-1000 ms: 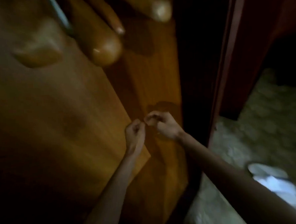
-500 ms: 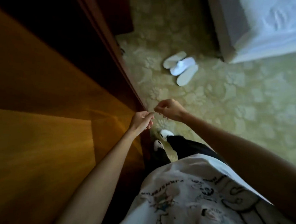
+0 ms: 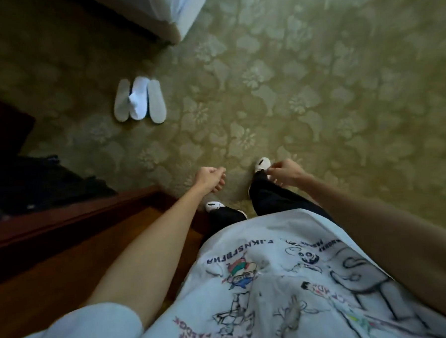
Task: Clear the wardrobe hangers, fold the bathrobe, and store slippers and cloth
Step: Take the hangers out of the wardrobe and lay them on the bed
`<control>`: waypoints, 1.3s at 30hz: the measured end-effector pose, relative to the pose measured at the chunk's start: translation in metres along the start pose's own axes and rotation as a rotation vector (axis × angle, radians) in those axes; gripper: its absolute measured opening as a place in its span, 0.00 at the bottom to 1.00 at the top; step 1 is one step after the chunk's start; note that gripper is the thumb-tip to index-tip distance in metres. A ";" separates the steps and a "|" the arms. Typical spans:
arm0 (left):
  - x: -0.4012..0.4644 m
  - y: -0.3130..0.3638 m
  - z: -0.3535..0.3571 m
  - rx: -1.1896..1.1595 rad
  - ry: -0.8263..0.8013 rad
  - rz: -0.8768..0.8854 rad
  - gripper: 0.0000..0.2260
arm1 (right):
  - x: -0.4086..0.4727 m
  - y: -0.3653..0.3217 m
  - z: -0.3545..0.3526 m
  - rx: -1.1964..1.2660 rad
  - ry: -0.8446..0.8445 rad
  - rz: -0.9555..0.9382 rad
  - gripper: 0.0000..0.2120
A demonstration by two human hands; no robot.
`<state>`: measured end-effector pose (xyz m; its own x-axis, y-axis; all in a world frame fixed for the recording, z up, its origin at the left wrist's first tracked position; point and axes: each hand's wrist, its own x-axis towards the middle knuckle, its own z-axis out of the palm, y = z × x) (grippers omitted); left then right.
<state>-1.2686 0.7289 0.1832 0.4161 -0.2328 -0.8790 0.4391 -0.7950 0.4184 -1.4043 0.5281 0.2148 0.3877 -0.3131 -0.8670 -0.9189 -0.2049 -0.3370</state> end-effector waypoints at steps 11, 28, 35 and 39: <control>0.062 0.261 0.153 0.453 -0.246 0.229 0.08 | 0.026 0.134 -0.165 0.443 0.203 0.266 0.12; 0.235 0.506 0.043 0.239 0.020 -0.068 0.09 | 0.251 -0.180 -0.486 0.156 0.092 -0.190 0.10; 0.308 0.716 0.027 0.265 -0.009 0.052 0.11 | 0.328 -0.258 -0.639 0.117 0.120 -0.165 0.10; 0.341 0.841 0.041 0.292 -0.094 0.138 0.10 | 0.370 -0.279 -0.716 0.203 0.161 -0.111 0.10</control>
<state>-0.7899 -0.0418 0.2258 0.3747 -0.3893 -0.8415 0.1310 -0.8762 0.4637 -0.9531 -0.1948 0.2509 0.4782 -0.4456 -0.7568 -0.8598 -0.0615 -0.5070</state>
